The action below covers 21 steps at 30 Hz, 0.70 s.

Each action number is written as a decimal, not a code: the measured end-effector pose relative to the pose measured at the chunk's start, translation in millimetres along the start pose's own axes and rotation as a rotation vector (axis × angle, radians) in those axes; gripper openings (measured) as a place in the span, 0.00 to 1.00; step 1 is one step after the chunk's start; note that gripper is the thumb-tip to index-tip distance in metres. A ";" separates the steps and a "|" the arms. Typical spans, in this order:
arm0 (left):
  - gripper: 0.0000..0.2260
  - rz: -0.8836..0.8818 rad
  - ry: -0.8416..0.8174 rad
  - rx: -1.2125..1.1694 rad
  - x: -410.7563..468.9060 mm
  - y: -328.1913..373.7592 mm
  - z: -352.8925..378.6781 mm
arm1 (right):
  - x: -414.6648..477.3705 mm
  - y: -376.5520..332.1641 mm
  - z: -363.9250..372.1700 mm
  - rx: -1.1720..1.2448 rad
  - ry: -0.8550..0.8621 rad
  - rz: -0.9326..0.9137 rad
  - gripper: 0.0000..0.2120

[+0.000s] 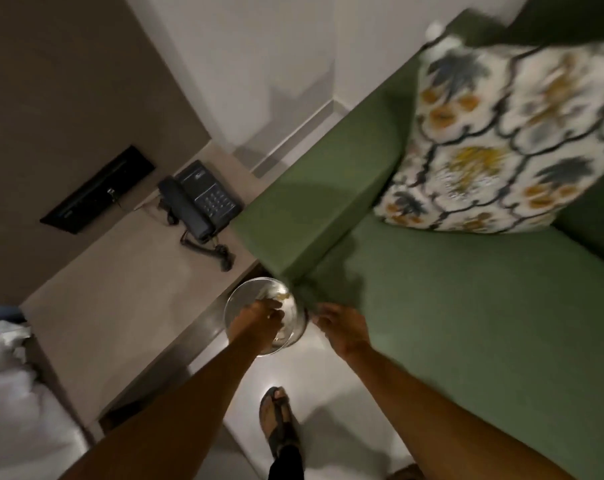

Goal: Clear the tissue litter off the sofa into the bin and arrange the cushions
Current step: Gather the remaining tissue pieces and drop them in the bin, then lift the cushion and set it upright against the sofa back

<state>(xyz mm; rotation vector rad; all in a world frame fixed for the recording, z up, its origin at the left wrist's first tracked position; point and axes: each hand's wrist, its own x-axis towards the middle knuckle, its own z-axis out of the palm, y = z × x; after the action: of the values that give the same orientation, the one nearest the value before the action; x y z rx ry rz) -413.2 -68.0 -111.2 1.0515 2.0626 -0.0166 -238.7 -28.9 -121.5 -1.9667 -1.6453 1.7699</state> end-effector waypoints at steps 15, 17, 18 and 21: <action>0.25 0.111 0.029 -0.635 42.2 352.7 -25.6 | 17.7 15.7 -391.3 0.430 0.634 -0.011 0.42; 0.25 0.109 -0.006 -0.680 56.5 379.5 1.3 | 37.6 43.4 -405.6 0.578 0.551 0.026 0.42; 0.26 0.114 -0.009 -0.639 65.2 394.3 19.7 | 42.2 59.4 -411.4 0.651 0.549 0.050 0.44; 0.28 0.108 0.099 -0.677 53.5 386.3 16.5 | 40.4 51.5 -394.2 0.778 0.556 -0.044 0.45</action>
<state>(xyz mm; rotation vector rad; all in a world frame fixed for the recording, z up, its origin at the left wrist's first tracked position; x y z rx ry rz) -156.0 215.0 -32.9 0.7372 1.8745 0.7478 74.8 205.9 -42.0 -1.7610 -0.6726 1.3466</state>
